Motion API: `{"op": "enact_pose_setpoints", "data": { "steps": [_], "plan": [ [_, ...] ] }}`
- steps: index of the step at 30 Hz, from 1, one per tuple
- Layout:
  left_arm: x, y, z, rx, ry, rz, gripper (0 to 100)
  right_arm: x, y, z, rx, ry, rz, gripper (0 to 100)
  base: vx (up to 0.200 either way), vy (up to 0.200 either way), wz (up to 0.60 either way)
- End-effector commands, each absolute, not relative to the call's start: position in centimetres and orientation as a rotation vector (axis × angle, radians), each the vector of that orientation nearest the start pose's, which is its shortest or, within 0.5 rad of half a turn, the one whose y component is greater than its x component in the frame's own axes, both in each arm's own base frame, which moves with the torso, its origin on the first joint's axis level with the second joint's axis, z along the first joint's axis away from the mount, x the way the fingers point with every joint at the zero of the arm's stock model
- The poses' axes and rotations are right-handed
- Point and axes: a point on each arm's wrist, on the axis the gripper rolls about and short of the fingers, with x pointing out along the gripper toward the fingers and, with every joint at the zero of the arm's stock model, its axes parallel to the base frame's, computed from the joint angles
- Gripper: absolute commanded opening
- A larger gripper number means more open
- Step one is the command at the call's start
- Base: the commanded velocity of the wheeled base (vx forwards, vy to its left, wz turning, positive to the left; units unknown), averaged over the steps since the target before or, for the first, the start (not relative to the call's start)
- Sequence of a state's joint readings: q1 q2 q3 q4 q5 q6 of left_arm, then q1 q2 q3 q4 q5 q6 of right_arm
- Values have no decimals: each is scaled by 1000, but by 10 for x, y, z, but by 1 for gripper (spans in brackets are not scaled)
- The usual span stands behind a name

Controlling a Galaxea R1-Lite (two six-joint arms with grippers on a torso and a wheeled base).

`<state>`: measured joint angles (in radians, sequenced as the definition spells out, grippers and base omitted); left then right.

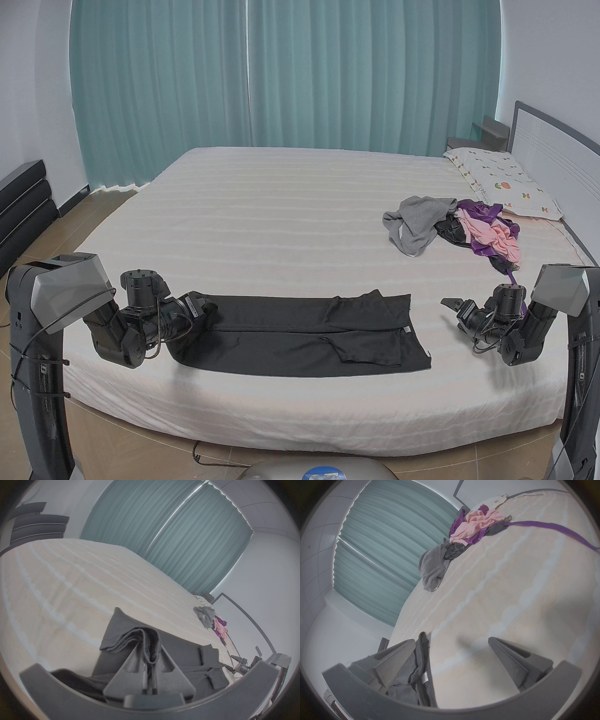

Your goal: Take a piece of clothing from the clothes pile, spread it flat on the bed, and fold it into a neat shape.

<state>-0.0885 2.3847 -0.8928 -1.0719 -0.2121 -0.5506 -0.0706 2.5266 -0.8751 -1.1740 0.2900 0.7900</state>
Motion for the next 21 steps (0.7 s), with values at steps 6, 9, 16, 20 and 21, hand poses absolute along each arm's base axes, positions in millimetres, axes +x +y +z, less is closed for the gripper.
{"op": "enact_pose_setpoints", "data": {
  "steps": [6,9,16,20,21],
  "plan": [
    [399,-64,28,-549,420,-239,0,396,-22,-54,858,535,18,100,0,-200,0],
    [400,-76,36,-544,423,-266,0,396,-22,-54,858,535,18,100,0,-200,0],
    [400,-102,45,-529,446,-319,0,396,-22,-54,855,535,18,100,0,-200,0],
    [404,-118,50,-519,478,-328,0,396,-22,-54,855,535,18,100,0,-200,0],
    [405,-123,50,-516,483,-327,0,396,-22,-54,855,535,18,100,0,-200,0]
  ]
}}
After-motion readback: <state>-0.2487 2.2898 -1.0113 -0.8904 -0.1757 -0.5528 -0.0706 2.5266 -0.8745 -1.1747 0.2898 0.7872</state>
